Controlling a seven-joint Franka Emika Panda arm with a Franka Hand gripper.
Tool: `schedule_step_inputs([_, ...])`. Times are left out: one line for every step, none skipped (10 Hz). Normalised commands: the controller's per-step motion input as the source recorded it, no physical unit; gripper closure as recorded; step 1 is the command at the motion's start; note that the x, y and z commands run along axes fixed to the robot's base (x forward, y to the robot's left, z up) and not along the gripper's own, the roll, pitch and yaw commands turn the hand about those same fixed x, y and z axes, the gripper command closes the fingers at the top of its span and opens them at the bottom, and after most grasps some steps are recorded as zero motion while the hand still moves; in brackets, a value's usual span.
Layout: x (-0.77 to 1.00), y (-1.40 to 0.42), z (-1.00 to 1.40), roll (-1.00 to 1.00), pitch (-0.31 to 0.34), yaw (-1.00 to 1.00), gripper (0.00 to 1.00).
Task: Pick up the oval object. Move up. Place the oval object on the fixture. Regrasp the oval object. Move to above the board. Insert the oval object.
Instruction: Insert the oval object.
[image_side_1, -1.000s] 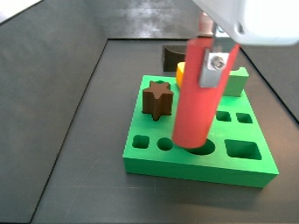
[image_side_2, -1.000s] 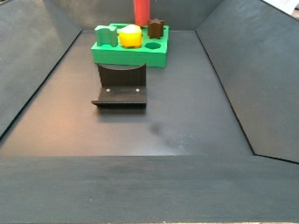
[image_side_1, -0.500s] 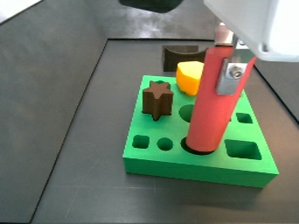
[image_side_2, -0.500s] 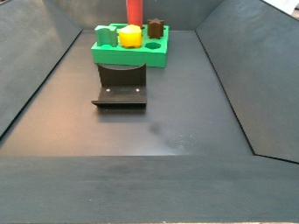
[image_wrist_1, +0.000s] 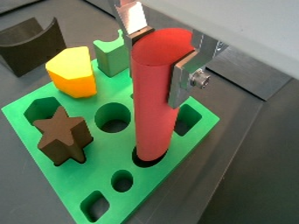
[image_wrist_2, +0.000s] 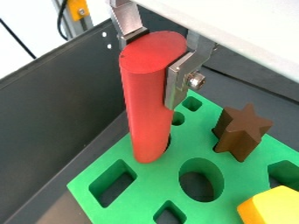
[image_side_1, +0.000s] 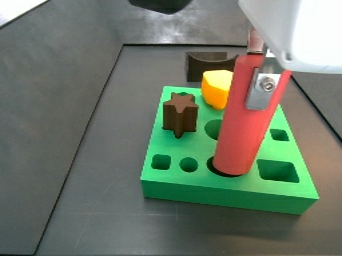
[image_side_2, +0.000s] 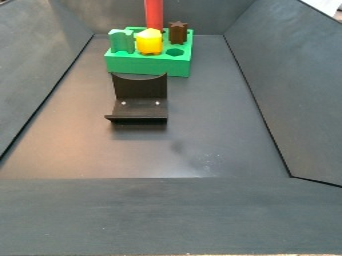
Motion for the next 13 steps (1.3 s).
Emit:
schedule_step_inputs([-0.15, 0.00, -0.01, 0.00, 0.000, -0.25, 1.00])
schedule_step_inputs([-0.11, 0.00, 0.00, 0.00, 0.000, -0.20, 1.00])
schedule_step_inputs([-0.10, 0.00, 0.00, 0.00, 0.000, -0.19, 1.00])
schedule_step_inputs([-0.06, -0.01, -0.27, 0.00, -0.001, -0.26, 1.00])
schedule_step_inputs([0.04, -0.22, -0.81, 0.04, -0.024, -0.35, 1.00])
schedule_step_inputs([0.24, -0.25, -1.00, 0.10, -0.011, -0.35, 1.00])
schedule_step_inputs([0.37, -0.22, -1.00, 0.10, 0.000, -0.37, 1.00])
schedule_step_inputs([0.36, -0.17, -1.00, 0.14, -0.001, -0.31, 1.00])
schedule_step_inputs([0.20, -0.01, -1.00, 0.19, 0.000, -0.08, 1.00])
schedule_step_inputs([0.00, 0.00, -1.00, 0.15, -0.026, 0.00, 1.00])
schedule_step_inputs([0.02, 0.00, -1.00, 0.04, -0.099, 0.10, 1.00])
schedule_step_inputs([0.00, -0.02, 0.00, 0.01, 0.000, 0.00, 1.00])
schedule_step_inputs([0.00, 0.00, 0.00, 0.00, 0.000, 0.00, 1.00])
